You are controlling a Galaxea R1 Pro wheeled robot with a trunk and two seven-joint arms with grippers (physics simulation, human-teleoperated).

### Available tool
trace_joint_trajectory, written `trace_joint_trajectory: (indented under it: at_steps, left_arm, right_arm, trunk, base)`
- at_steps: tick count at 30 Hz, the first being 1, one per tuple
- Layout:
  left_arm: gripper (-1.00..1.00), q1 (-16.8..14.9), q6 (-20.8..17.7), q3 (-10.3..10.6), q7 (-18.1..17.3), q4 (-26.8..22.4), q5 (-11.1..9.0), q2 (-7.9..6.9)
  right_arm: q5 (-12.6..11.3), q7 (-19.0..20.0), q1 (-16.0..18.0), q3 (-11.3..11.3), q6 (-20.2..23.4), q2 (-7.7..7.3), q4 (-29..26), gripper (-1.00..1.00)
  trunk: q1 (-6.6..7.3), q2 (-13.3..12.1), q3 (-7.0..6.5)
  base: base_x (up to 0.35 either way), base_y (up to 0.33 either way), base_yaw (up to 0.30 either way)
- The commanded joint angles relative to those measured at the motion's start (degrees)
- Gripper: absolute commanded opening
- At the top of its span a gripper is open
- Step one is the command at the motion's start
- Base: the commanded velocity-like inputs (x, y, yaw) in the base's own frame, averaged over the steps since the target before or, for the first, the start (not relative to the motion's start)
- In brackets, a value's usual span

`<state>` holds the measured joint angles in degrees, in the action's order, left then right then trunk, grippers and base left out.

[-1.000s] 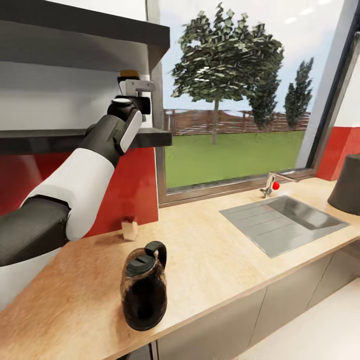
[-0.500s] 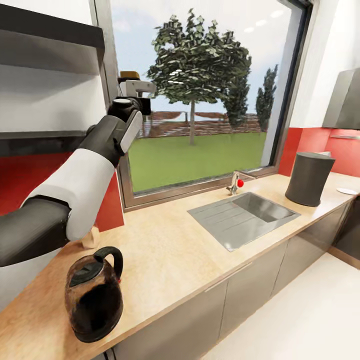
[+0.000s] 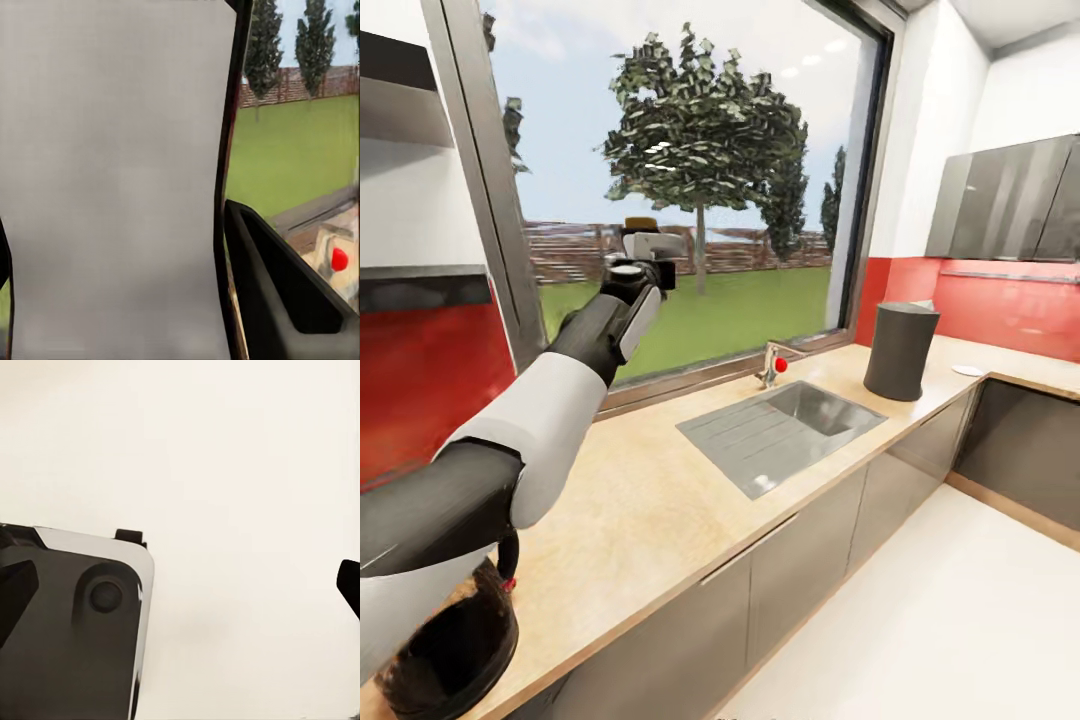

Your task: Set up a coffee station on the kitchen countertop: keep the coffee maker on the countertop, move the bottle of coffee from the kitchen shelf to the counter next to the coffee maker, place a paper coffee filter on top of the coffee maker, put the saucer next to the coffee maker with the coffee cup on the saucer, and place the electric kettle next to the coffee maker.

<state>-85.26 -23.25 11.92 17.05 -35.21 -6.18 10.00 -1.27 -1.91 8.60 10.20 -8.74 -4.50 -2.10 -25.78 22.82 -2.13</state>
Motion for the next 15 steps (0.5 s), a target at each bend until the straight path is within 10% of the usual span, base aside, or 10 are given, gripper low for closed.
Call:
trace_joint_trajectory:
  at_steps: [1,10,15]
  left_arm:
    - [-1.0,1.1,0.1,0.2,0.3,-0.5,0.0,0.0]
    - [-1.0,17.5,7.0,1.3,-1.6,-6.3,0.1,0.0]
    - [-1.0,21.0,7.0,7.6,-1.9,-9.3,0.0,0.0]
  right_arm:
    - [-0.1,-0.2,0.0,0.4,-0.1,0.01,0.0,1.0]
    - [-0.1,-0.2,0.0,0.4,-0.4,1.08,-0.2,1.0]
    - [-0.1,-0.2,0.0,0.4,-0.4,1.44,-1.4,1.0]
  trunk:
    - [0.0,0.1,-0.03]
    - [0.0,0.1,-0.22]
    - [0.0,0.1,-0.22]
  base:
    - [0.0,-0.025,-0.256]
    - [0.0,-0.005,-0.165]
    - [0.0,0.0,-0.005]
